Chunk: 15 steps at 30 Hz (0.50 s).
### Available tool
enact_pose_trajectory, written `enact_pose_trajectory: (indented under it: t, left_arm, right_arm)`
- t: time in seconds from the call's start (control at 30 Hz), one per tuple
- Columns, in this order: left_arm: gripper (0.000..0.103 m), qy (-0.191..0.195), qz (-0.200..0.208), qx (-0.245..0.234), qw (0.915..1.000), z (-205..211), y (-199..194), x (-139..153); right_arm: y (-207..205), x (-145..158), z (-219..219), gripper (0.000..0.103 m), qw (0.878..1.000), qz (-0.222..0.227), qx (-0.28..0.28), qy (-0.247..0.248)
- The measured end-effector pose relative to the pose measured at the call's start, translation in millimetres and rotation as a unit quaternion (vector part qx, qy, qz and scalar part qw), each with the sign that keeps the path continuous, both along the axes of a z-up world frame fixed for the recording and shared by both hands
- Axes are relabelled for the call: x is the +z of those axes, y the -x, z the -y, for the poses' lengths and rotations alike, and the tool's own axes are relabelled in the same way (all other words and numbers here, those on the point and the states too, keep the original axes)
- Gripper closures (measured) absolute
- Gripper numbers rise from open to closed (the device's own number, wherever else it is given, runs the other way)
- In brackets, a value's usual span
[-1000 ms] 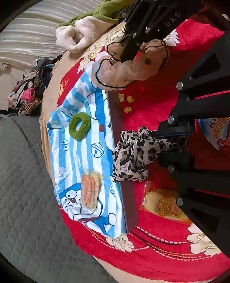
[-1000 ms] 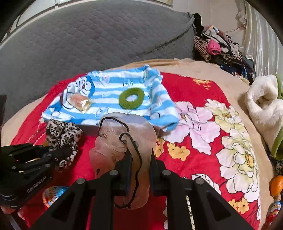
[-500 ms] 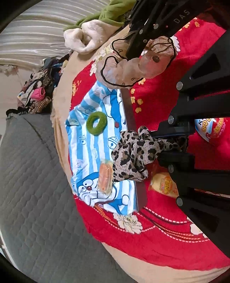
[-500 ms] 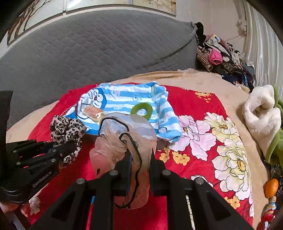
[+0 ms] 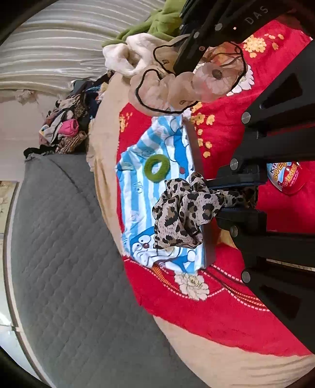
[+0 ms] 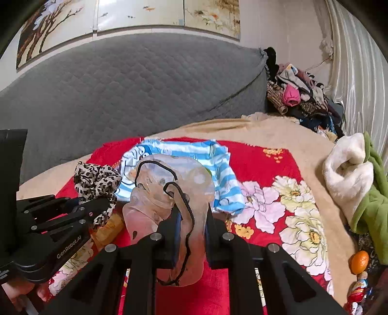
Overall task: Organize objects
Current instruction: 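Lift both scrunchies with both tools and raise them above the tray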
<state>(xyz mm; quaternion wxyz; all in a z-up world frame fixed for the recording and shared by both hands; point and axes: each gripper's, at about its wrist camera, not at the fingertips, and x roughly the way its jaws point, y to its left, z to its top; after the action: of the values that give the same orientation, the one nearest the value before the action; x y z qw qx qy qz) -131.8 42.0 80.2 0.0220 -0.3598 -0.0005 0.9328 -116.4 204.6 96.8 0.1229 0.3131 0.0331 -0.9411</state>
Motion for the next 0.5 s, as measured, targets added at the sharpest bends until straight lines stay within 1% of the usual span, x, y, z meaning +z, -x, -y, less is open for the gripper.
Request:
enact_pose_trajectory:
  t: [0.5]
  left_arm:
    - [0.090, 0.004, -0.044, 0.011, 0.9990, 15.2, -26.6, 55.4]
  right_arm:
    - [-28.0, 50.5, 17.1, 0.087, 0.999, -0.041, 0.004, -0.011]
